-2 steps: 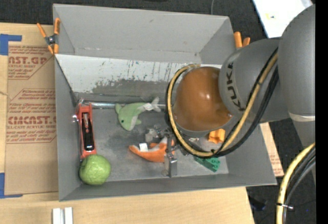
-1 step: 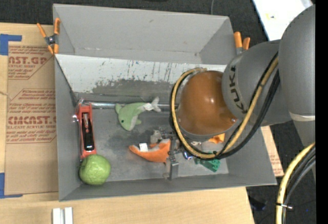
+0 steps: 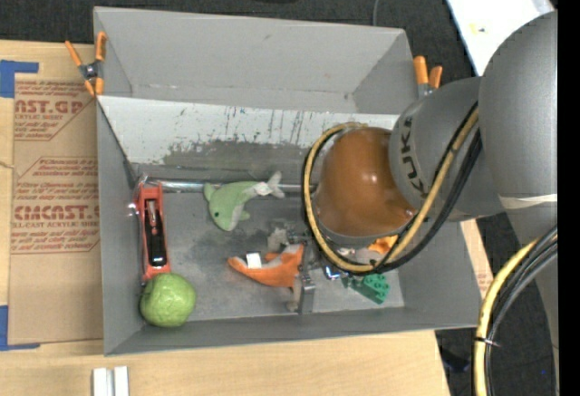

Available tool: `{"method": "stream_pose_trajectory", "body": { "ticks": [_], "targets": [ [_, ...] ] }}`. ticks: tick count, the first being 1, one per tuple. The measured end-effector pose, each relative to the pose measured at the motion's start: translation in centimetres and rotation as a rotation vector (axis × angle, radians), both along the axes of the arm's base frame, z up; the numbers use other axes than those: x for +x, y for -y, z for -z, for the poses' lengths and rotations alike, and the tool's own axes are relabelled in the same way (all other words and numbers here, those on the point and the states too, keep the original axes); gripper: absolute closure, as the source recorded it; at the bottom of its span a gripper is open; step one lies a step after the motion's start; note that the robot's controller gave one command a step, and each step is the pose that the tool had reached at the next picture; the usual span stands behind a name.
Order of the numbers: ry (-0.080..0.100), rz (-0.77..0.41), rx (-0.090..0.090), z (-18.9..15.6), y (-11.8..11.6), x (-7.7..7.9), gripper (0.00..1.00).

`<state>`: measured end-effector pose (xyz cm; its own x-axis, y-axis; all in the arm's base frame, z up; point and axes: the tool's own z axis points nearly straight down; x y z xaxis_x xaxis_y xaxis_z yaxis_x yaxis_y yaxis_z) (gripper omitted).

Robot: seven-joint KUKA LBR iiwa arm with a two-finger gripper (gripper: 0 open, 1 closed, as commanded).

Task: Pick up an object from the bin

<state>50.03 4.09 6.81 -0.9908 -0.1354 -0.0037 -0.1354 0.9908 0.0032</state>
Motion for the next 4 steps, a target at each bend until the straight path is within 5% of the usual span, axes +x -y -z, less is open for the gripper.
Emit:
{"method": "stream_pose_trajectory", "body": {
  "ticks": [1, 2, 3, 4],
  "targets": [
    [0.010, -0.070, -0.001, -0.2, -0.9, -0.5, 1.00],
    [0.009, -0.070, -0.001, -0.2, -0.9, -0.5, 1.00],
    [0.003, -0.091, -0.002, -6.3, -0.9, 0.6, 1.00],
    [-0.006, -0.074, -0.002, -13.8, -0.7, 0.1, 1.00]
  ]
}}
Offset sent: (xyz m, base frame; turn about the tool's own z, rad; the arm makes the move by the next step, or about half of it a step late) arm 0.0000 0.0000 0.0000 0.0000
